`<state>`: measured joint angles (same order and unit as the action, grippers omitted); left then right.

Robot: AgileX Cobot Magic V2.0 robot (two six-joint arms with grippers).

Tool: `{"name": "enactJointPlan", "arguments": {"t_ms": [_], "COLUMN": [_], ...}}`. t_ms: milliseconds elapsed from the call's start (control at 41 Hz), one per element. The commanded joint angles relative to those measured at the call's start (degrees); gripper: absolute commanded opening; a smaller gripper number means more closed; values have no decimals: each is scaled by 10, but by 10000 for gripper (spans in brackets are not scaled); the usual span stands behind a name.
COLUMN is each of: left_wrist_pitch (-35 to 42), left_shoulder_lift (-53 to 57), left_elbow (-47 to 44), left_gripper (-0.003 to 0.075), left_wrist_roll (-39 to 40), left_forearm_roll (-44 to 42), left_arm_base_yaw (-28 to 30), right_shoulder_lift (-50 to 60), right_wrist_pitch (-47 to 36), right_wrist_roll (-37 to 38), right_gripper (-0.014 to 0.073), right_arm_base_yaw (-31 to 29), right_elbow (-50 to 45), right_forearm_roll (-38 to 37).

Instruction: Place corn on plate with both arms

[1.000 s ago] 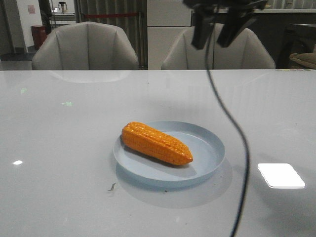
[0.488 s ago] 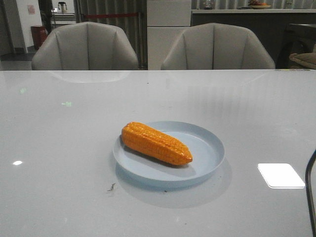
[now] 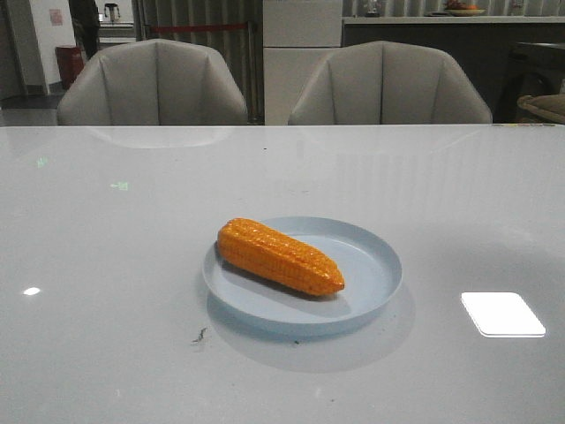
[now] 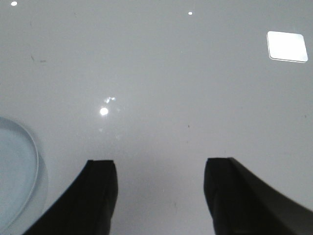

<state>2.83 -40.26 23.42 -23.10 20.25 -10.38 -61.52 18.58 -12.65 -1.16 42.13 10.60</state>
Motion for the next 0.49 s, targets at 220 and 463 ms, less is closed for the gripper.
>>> {"name": "enactJointPlan", "arguments": {"t_ms": [220, 463], "left_wrist_pitch": [50, 50], "left_shoulder_lift": [2, 2], "left_elbow": [18, 18], "left_gripper": [250, 250], "left_wrist_roll": [4, 4], "left_forearm_roll": [4, 4], "left_arm_base_yaw": [0, 0], "right_shoulder_lift": [159, 172], "right_wrist_pitch": [-64, -55], "right_wrist_roll": [-6, -6], "right_gripper": [498, 498], "right_arm_base_yaw": [-4, -4], "right_elbow": [-125, -129], "right_forearm_roll": [7, 7]}}
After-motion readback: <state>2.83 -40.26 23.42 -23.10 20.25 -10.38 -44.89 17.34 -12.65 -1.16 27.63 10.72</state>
